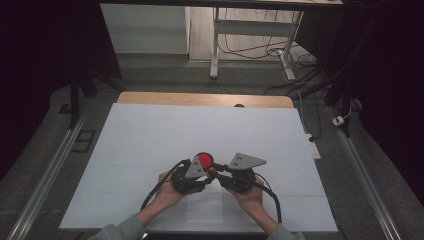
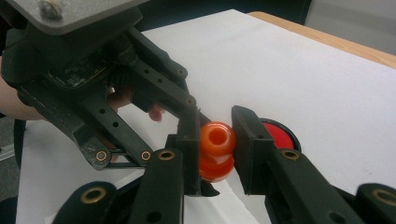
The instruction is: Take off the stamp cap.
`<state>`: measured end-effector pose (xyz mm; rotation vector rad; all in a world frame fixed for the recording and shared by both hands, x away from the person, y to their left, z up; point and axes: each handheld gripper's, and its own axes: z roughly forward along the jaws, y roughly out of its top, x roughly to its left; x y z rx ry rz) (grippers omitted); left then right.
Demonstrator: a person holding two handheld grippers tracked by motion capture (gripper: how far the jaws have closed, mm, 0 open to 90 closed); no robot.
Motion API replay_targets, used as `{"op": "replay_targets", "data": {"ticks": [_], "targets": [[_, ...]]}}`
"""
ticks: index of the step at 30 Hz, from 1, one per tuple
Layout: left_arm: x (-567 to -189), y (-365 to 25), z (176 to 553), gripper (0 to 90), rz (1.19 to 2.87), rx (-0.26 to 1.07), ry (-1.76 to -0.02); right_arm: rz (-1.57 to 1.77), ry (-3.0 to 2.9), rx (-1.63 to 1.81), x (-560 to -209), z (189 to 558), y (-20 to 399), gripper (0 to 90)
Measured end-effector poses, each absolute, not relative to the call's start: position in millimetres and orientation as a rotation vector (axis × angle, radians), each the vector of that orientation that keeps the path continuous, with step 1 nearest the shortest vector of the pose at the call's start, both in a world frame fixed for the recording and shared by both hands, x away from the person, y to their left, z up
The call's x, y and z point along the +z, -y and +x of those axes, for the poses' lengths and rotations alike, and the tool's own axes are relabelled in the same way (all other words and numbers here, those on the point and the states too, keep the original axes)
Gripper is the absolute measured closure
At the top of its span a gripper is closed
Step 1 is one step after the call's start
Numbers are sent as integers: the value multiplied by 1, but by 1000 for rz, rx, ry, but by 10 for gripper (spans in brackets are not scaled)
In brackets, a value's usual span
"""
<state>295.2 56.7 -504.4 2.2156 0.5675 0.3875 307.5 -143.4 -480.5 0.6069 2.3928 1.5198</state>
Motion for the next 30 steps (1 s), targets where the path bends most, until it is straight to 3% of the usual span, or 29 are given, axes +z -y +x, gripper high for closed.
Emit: {"op": "replay_targets", "data": {"ticks": [30], "targets": [[-500, -57, 291, 659, 2221, 435, -541, 605, -2362, 1528, -476, 303, 143, 729]]}}
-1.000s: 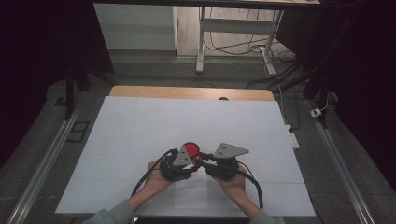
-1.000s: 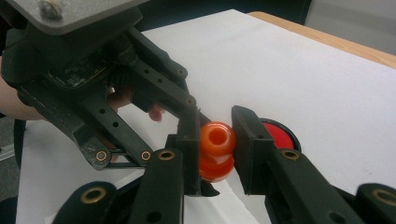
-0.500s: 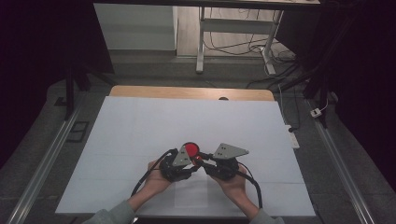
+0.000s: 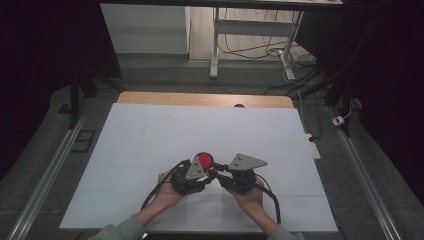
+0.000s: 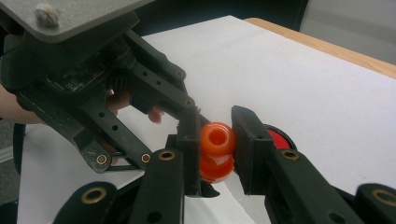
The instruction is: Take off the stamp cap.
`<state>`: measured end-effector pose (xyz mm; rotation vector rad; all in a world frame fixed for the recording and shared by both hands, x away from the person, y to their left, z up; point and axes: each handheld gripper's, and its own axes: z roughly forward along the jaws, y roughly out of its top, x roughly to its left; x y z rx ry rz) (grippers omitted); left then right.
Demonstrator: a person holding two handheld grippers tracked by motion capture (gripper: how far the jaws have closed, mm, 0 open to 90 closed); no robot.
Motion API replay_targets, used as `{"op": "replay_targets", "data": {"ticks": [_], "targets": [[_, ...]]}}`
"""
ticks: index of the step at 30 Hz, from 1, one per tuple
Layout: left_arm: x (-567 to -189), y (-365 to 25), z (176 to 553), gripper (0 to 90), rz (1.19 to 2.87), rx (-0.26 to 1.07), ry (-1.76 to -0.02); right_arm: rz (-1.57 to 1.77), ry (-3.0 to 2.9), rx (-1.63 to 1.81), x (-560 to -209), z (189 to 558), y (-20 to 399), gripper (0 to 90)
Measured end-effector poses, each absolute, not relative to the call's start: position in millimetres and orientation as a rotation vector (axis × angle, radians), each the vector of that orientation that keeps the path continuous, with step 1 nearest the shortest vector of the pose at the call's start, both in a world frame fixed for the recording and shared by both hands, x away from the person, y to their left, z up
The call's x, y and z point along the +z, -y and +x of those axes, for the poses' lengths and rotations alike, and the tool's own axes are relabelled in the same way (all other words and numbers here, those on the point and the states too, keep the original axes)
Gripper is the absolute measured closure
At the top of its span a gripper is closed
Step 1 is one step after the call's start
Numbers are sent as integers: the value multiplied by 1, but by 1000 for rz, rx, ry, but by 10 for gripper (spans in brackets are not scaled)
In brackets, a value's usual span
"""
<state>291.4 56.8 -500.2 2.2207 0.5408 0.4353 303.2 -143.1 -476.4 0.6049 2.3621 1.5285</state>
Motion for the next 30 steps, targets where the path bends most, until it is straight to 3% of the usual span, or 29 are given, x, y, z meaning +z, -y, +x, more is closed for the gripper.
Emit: {"op": "replay_targets", "data": {"ticks": [3, 7, 30], "targets": [[-508, -52, 291, 659, 2300, 452, -532, 619, -2296, 1555, -473, 301, 146, 730], [-501, -52, 288, 658, 2242, 422, -520, 624, -2213, 1594, -453, 302, 163, 729], [-496, -87, 292, 654, 2161, 417, -616, 658, -2234, 1597, -457, 308, 167, 727]]}}
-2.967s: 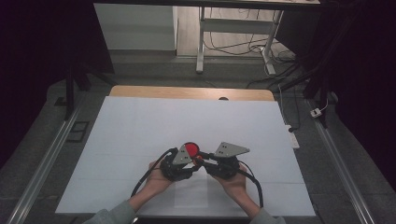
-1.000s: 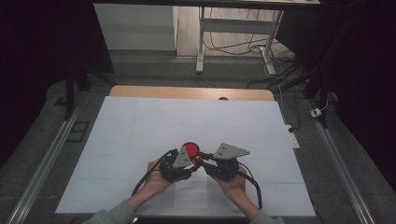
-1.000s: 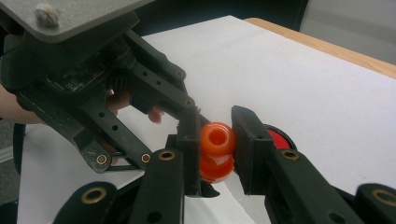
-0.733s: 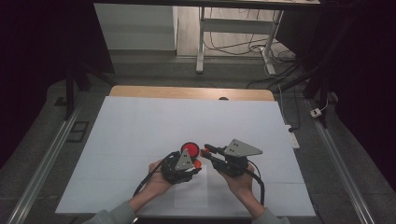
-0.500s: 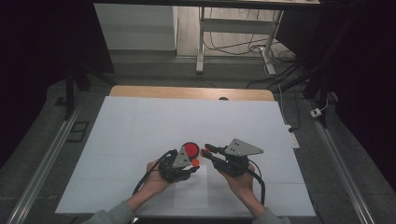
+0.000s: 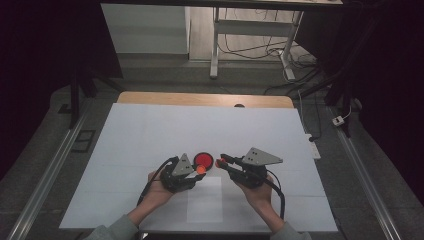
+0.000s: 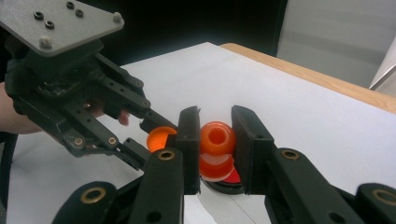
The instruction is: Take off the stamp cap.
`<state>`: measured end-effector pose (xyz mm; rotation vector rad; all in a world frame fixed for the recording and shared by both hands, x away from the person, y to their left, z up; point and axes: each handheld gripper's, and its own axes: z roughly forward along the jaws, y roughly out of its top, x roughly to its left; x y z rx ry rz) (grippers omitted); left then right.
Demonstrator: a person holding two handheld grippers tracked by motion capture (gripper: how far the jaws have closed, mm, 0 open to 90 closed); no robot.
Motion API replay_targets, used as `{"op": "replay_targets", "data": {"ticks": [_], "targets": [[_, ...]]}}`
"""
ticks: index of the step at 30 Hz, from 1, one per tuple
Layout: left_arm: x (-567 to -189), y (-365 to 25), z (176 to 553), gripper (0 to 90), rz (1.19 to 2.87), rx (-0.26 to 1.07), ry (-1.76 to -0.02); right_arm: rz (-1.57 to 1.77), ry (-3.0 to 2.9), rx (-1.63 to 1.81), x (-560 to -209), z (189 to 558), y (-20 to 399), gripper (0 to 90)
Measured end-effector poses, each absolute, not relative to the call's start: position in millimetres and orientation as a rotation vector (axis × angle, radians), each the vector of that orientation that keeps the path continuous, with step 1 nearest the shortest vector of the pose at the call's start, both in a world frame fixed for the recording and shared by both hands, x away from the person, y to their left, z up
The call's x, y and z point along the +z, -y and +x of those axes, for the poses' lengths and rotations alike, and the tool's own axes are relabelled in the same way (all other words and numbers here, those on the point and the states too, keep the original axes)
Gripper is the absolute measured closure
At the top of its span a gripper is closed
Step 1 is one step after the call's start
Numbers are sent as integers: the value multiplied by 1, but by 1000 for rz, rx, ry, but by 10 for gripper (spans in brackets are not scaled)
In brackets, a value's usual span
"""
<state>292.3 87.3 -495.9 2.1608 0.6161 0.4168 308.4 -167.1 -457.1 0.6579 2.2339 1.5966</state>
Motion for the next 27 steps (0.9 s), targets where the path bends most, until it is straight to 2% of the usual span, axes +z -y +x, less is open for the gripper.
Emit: {"op": "replay_targets", "data": {"ticks": [27], "targets": [[-495, -129, 289, 653, 2126, 416, -702, 680, -2224, 1581, -461, 312, 172, 726]]}}
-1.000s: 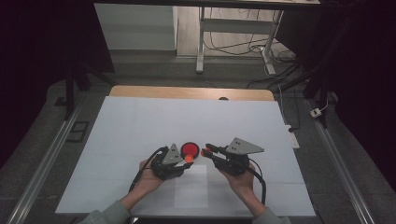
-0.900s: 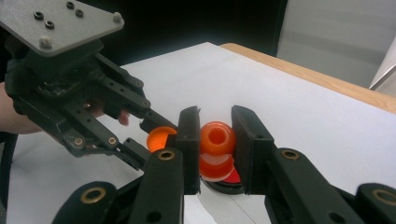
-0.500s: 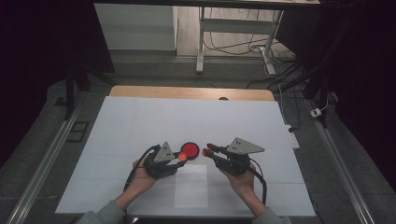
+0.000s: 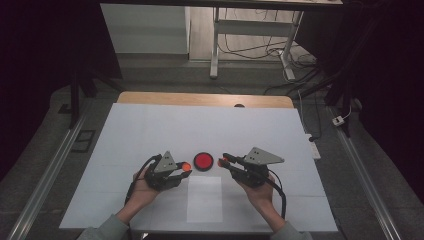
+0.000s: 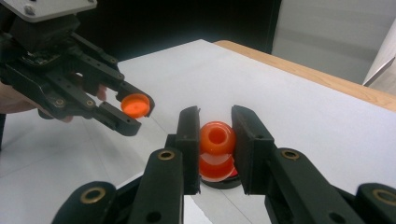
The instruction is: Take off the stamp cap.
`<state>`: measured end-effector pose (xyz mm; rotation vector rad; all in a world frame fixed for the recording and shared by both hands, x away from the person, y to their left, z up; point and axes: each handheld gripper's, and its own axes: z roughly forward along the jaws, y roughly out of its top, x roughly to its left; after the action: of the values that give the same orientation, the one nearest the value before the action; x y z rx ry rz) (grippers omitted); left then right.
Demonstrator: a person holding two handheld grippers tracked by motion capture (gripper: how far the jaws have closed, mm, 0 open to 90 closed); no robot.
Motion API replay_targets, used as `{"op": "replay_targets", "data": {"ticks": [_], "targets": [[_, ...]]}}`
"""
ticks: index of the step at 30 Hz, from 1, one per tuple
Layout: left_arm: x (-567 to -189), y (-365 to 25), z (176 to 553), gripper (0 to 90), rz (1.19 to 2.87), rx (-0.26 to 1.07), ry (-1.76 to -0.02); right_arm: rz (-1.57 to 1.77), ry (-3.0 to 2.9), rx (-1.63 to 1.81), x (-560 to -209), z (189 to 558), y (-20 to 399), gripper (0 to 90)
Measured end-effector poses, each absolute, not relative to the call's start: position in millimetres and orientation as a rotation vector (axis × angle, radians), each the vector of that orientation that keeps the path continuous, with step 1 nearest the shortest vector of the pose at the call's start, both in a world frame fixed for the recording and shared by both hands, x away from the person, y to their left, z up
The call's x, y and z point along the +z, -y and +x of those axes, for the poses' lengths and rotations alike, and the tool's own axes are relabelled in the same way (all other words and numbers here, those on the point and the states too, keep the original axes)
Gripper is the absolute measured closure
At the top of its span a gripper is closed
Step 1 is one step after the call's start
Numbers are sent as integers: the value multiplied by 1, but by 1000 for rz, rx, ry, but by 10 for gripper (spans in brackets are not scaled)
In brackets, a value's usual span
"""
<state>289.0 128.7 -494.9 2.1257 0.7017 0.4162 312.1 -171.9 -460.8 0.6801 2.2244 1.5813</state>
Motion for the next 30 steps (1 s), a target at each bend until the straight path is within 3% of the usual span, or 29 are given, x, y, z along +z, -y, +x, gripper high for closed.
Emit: {"op": "replay_targets", "data": {"ticks": [30], "targets": [[-510, -210, 246, 653, 2027, 425, -897, 681, -2220, 1561, -461, 314, 174, 726]]}}
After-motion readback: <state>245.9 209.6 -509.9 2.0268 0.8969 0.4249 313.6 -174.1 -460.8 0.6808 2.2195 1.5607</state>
